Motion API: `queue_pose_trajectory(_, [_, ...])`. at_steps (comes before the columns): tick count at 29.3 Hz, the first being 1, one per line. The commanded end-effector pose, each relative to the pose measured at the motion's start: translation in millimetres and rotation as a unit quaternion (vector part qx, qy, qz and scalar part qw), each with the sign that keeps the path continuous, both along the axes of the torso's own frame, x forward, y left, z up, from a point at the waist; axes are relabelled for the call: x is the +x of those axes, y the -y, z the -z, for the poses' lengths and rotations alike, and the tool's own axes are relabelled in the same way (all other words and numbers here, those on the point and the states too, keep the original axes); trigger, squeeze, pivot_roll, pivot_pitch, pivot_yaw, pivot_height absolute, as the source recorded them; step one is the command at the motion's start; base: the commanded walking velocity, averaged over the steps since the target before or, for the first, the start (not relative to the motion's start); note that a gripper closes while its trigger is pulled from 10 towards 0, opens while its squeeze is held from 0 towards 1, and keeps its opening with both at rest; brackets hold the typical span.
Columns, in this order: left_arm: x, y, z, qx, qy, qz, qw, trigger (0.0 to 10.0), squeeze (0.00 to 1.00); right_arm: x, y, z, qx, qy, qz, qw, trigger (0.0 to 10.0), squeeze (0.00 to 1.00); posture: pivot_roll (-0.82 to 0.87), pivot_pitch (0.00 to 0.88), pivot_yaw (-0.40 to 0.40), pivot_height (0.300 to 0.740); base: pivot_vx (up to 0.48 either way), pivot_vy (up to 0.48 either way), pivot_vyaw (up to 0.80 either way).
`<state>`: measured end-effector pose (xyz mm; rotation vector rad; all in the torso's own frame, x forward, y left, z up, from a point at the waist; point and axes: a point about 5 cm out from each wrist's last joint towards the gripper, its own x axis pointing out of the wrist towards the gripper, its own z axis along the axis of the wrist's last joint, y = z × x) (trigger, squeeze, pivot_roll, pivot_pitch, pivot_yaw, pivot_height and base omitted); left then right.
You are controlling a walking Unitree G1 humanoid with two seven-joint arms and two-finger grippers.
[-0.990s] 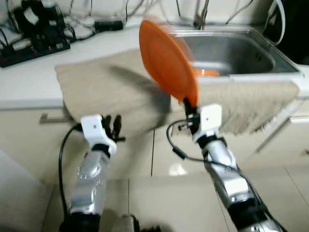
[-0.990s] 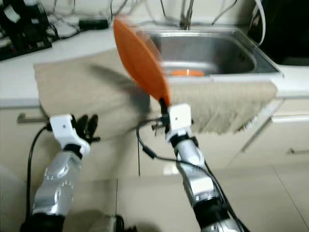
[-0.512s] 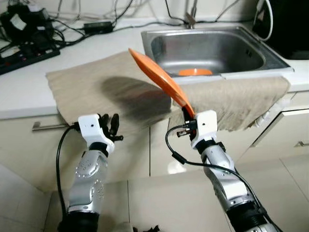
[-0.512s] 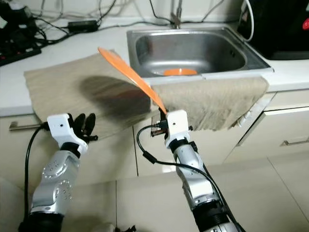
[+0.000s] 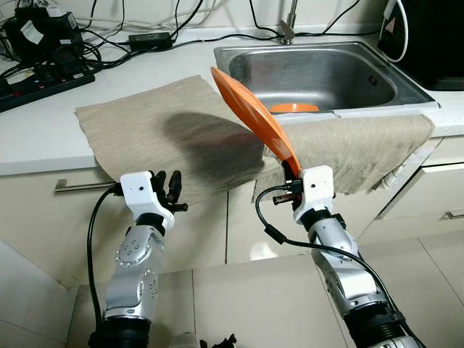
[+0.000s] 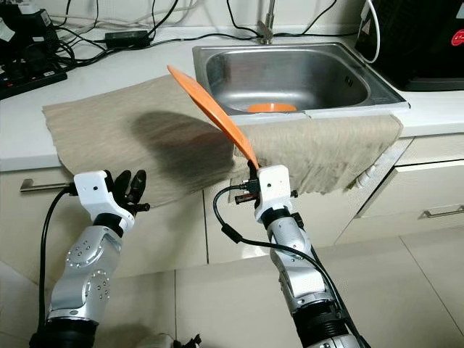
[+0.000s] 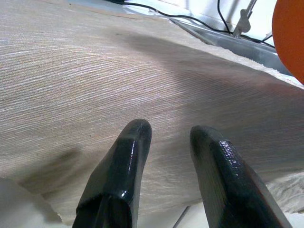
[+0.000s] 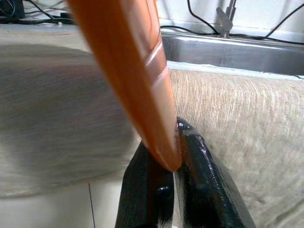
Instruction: Kitchen organization
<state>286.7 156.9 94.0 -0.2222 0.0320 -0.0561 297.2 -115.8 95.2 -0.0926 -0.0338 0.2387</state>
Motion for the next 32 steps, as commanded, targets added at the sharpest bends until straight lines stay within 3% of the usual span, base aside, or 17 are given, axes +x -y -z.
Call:
queue_pose_trajectory(1, [-0.7,0.3,1.7,0.006,-0.008,-0.001,1.000,10.0,0.00,-3.5,6.6,15.5,-0.009,-0.040,0.014,0.999,0.0,0.00,0.06,0.000,-0.005,0.740,0.000,0.000,0.00])
queue_pose_trajectory(26, [0.4,-1.0,2.5,0.018,-0.007,-0.003,1.000,10.0,0.00,-4.4,7.8,18.0,-0.012,-0.043,0.017,0.999,0.0,0.00,0.06,0.000,-0.003,0.740,0.000,0.000,0.00])
queue_pose_trajectory(32, [0.6,-0.6,2.9,0.012,-0.007,-0.006,1.000,10.0,0.00,-5.0,8.1,18.9,-0.014,-0.045,0.016,0.999,0.0,0.00,0.06,0.000,-0.005,0.740,-0.371,0.000,0.00])
